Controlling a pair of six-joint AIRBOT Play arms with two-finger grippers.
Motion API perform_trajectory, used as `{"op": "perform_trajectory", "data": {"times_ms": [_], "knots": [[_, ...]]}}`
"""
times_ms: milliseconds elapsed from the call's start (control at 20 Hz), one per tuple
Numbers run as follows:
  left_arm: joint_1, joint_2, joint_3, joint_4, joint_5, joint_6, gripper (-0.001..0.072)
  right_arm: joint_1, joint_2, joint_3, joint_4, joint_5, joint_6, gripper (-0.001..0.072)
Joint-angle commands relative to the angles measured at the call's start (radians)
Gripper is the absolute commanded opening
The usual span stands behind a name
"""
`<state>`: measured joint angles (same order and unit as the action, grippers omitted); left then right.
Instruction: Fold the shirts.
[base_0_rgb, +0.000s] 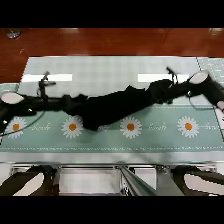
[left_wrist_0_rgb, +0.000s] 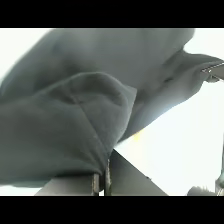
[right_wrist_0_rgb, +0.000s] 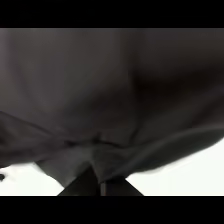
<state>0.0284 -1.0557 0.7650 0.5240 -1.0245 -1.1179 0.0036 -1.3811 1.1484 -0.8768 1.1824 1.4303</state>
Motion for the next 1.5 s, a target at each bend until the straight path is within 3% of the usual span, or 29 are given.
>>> {"op": "perform_trajectory", "data": {"times_ms": [0,200,350,550,800,1050,1250,1450], "knots": [[0.036,0.06,0.316,-0.001,-0.002,-0.039,0.003,-0.026,0.045,0.448,-0.108,0.102,0.066,0.0023],[0.088,0.066,0.797,0.002,0.001,-0.084,0.003,-0.027,0.118,0.962,-0.228,0.15,0.047,0.0024],[0.137,0.071,1.069,0.029,-0.024,-0.137,0.003,-0.038,0.285,0.995,-0.259,0.125,0.047,0.0024],[0.193,0.147,1.257,0.24,-0.197,-0.249,0.003,-0.038,0.517,0.929,-0.339,0.177,0.042,0.0024],[0.197,0.325,1.26,0.446,-0.286,-0.261,0.003,-0.038,0.663,0.925,-0.425,0.27,0.043,0.0024],[0.198,0.349,1.194,0.432,-0.414,-0.293,0.003,-0.038,0.674,0.883,-0.441,0.352,0.056,0.0024],[0.196,0.349,0.951,0.372,-0.416,-0.29,0.003,-0.038,0.673,0.657,-0.439,0.348,0.059,0.0024],[0.195,0.32,0.589,0.34,-0.316,-0.265,0.003,-0.038,0.629,0.357,-0.482,0.176,0.06,0.0024]]}}
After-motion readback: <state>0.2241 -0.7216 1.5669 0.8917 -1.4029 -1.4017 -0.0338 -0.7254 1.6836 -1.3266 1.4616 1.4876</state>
